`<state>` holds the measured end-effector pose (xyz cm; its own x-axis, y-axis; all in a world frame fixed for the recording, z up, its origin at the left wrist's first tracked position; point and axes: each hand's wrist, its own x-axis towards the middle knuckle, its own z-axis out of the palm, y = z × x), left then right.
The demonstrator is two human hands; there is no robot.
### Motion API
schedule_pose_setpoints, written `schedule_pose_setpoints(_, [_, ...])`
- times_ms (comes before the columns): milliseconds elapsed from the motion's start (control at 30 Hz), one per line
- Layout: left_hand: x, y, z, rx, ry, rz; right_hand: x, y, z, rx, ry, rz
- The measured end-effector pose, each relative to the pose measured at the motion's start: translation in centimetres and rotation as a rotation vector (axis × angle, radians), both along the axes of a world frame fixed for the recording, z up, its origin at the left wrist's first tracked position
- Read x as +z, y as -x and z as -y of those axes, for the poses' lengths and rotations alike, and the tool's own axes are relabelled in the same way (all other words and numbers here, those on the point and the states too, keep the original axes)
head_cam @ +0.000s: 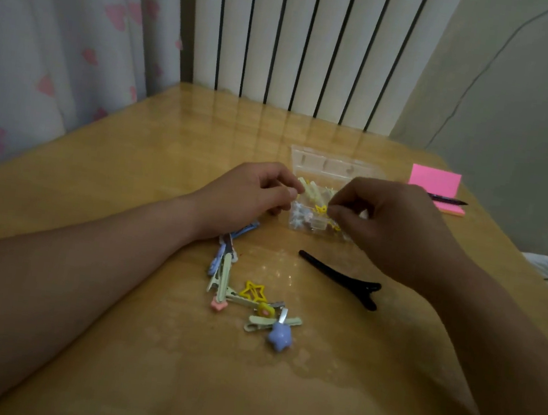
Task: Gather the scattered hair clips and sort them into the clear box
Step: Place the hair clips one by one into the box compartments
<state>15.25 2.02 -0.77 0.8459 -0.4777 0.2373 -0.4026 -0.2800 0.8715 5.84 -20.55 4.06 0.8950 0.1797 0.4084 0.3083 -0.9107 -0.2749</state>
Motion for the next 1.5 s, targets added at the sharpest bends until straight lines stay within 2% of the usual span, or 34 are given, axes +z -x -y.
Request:
schedule_pose_setpoints(333, [0.0, 0.0, 0.1, -0.009, 0.015, -0.002, -1.0, 2.2, -4.9, 0.376, 0.028, -0.43])
schedule_pose_setpoints(700, [-0.2, -0.3, 0.2, 0.0, -0.001, 0.016, -0.5, 2.1, -5.8, 0.465, 0.095, -0.548])
schedule_pose_setpoints(933, [0.0, -0.1, 0.1, 0.001, -0.009, 0.022, -0.5, 2.0, -5.3, 0.434, 0.039, -0.566])
schedule_pose_setpoints(1067, [0.0, 0.0, 0.0, -0.018, 0.0, 0.01, 0.3, 1.6, -3.9, 0.317, -0.137, -0.484])
schedule_pose_setpoints(1233, [0.3, 0.3, 0.0, 0.007, -0.028, 0.001, 2.5, -0.1, 2.2, -0.002, -0.349, -0.159])
schedule_pose_setpoints(1333, [0.3, 0.4, 0.0, 0.007, -0.034, 0.002, 2.3, -1.2, 6.1, -0.222, -0.294, -0.047])
schedule_pose_setpoints(1500, [0.3, 0.5, 0.1, 0.016, -0.039, -0.016, 0.6, -2.0, 8.0, -0.337, -0.081, -0.134])
